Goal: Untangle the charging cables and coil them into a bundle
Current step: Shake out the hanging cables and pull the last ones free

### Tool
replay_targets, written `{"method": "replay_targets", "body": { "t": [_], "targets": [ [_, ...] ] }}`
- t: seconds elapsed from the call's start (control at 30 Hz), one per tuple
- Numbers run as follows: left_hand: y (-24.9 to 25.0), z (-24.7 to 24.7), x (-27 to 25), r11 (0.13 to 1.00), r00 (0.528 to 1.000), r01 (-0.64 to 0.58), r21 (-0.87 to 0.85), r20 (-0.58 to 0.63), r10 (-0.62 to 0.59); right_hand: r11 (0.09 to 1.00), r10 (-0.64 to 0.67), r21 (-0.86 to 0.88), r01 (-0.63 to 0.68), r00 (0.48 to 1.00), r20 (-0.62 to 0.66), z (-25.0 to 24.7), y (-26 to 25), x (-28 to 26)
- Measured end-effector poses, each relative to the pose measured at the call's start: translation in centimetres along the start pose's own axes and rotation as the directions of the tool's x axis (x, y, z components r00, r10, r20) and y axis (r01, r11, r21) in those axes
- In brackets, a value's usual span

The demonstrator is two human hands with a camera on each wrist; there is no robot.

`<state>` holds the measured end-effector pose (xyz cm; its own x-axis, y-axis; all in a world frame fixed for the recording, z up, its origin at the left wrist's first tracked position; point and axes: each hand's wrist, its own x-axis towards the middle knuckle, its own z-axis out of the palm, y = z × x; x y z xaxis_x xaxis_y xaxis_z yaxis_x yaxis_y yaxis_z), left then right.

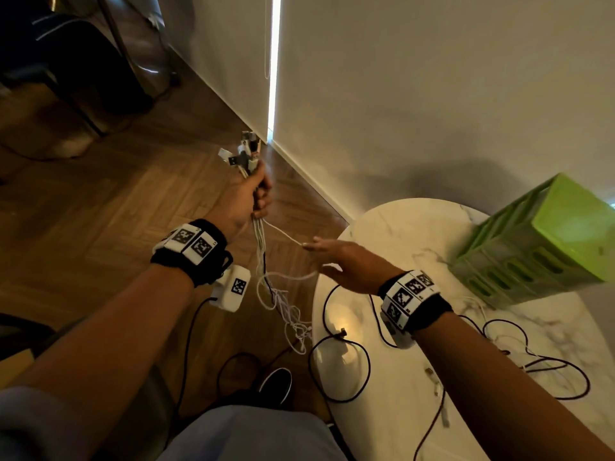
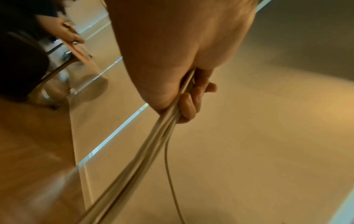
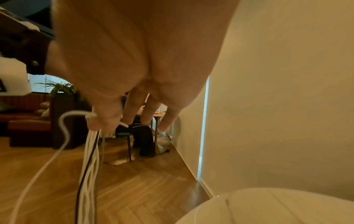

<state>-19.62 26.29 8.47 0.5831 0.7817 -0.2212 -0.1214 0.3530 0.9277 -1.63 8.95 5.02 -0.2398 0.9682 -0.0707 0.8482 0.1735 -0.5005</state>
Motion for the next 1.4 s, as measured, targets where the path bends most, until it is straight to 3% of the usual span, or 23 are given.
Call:
{"method": "replay_targets", "body": {
  "t": [0.13, 0.23, 0.3, 0.43, 0.47, 0.6, 0.67, 0.73, 0.77, 0.8, 0.87, 0.93, 0.97, 1.03, 1.1, 1.13, 1.17, 1.2, 1.23, 1.27, 1.3, 1.33, 1.4],
  "targets": [
    [-1.0, 2.0, -0.2, 0.99, 0.994, 0.017, 0.14, 0.104, -0.032, 0.967, 0.183, 0.22, -0.132, 0.955, -0.232, -0.2, -0.8, 0.8],
    [-1.3, 4.4, -1.1, 0.948, 0.97, -0.052, 0.315, 0.242, -0.027, 0.842, 0.368, 0.461, -0.279, 0.923, -0.115, -0.5, -2.9, 3.3],
    [-0.9, 5.9, -2.0, 0.881, 0.939, -0.13, 0.455, 0.342, -0.038, 0.781, 0.364, 0.587, -0.213, 0.919, -0.152, -0.1, -3.8, 4.2],
    [0.2, 6.7, -1.7, 0.617, 0.902, -0.393, 0.682, 0.417, 0.113, 0.595, 0.46, 0.803, -0.047, 0.839, -0.292, -0.8, -5.3, 3.8],
    [0.4, 6.8, -1.4, 0.641, 0.9, -0.393, 0.66, 0.418, 0.122, 0.559, 0.478, 0.829, -0.025, 0.826, -0.297, -0.6, -5.3, 3.7],
    [2.5, 7.7, -1.2, 0.921, 0.914, -0.18, 0.345, 0.405, 0.026, 0.395, 0.519, 0.918, -0.038, 0.834, -0.189, -0.1, -5.5, 3.5],
    [2.5, 7.8, -0.4, 0.835, 0.869, -0.37, 0.408, 0.469, 0.156, 0.382, 0.519, 0.921, -0.078, 0.842, -0.144, -0.2, -5.5, 3.4],
    [2.0, 8.2, 0.0, 0.63, 0.773, -0.568, 0.53, 0.605, 0.188, 0.447, 0.512, 0.886, -0.124, 0.848, -0.14, -0.6, -5.5, 3.5],
    [1.5, 8.3, 0.0, 0.586, 0.739, -0.61, 0.533, 0.65, 0.178, 0.492, 0.514, 0.856, -0.158, 0.846, -0.14, -0.9, -5.5, 3.6],
    [1.1, 8.3, 0.0, 0.608, 0.727, -0.61, 0.508, 0.664, 0.175, 0.527, 0.529, 0.827, -0.198, 0.838, -0.137, -1.3, -5.4, 3.6],
    [0.4, 7.6, -0.1, 0.766, 0.78, -0.493, 0.411, 0.599, 0.18, 0.499, 0.554, 0.838, -0.218, 0.825, -0.115, -1.6, -5.4, 3.4],
    [-1.0, 6.3, -0.3, 0.917, 0.831, -0.284, 0.28, 0.548, 0.09, 0.369, 0.594, 0.918, -0.144, 0.797, -0.114, -1.7, -5.4, 2.7],
    [-2.3, 5.6, -0.3, 0.945, 0.81, -0.187, 0.268, 0.586, -0.006, 0.274, 0.611, 0.958, -0.079, 0.784, -0.11, -1.9, -5.5, 2.4],
    [-5.0, 4.4, -0.9, 0.882, 0.657, -0.081, 0.463, 0.691, -0.302, 0.096, 0.595, 0.995, 0.027, 0.8, -0.079, -2.7, -5.9, 1.6],
    [-7.8, 3.5, -1.1, 0.686, 0.494, -0.143, 0.713, 0.652, -0.575, 0.04, 0.533, 0.998, 0.042, 0.844, -0.057, -3.9, -6.6, 0.9],
    [-8.7, 3.2, -0.7, 0.609, 0.49, -0.205, 0.766, 0.619, -0.614, 0.051, 0.498, 0.998, 0.036, 0.865, -0.057, -4.6, -7.0, 0.7],
    [-9.1, 2.7, -0.1, 0.56, 0.543, -0.244, 0.792, 0.59, -0.598, 0.063, 0.471, 0.997, 0.038, 0.88, -0.063, -5.1, -7.3, 0.5],
    [-9.3, 2.2, 0.9, 0.517, 0.674, -0.27, 0.812, 0.543, -0.501, 0.081, 0.456, 0.996, 0.046, 0.886, -0.078, -5.6, -7.5, 0.4],
    [-9.1, 1.8, 1.9, 0.487, 0.826, -0.303, 0.819, 0.48, -0.293, 0.118, 0.455, 0.991, 0.061, 0.884, -0.109, -5.8, -7.5, 0.4],
    [-8.7, 1.4, 2.9, 0.476, 0.928, -0.316, 0.82, 0.371, -0.022, 0.184, 0.454, 0.98, 0.073, 0.878, -0.151, -5.9, -7.5, 0.3],
    [-8.1, 1.0, 3.7, 0.517, 0.952, -0.301, 0.801, 0.222, 0.212, 0.267, 0.444, 0.961, 0.069, 0.877, -0.186, -5.8, -7.4, 0.2],
    [-7.6, 0.8, 4.2, 0.622, 0.945, -0.255, 0.741, 0.054, 0.322, 0.342, 0.432, 0.939, 0.047, 0.879, -0.201, -5.5, -7.4, 0.2],
    [-7.6, 0.9, 4.7, 0.78, 0.935, -0.191, 0.596, -0.132, 0.33, 0.407, 0.464, 0.913, -0.009, 0.864, -0.198, -4.9, -7.5, 0.2]
  ]
}}
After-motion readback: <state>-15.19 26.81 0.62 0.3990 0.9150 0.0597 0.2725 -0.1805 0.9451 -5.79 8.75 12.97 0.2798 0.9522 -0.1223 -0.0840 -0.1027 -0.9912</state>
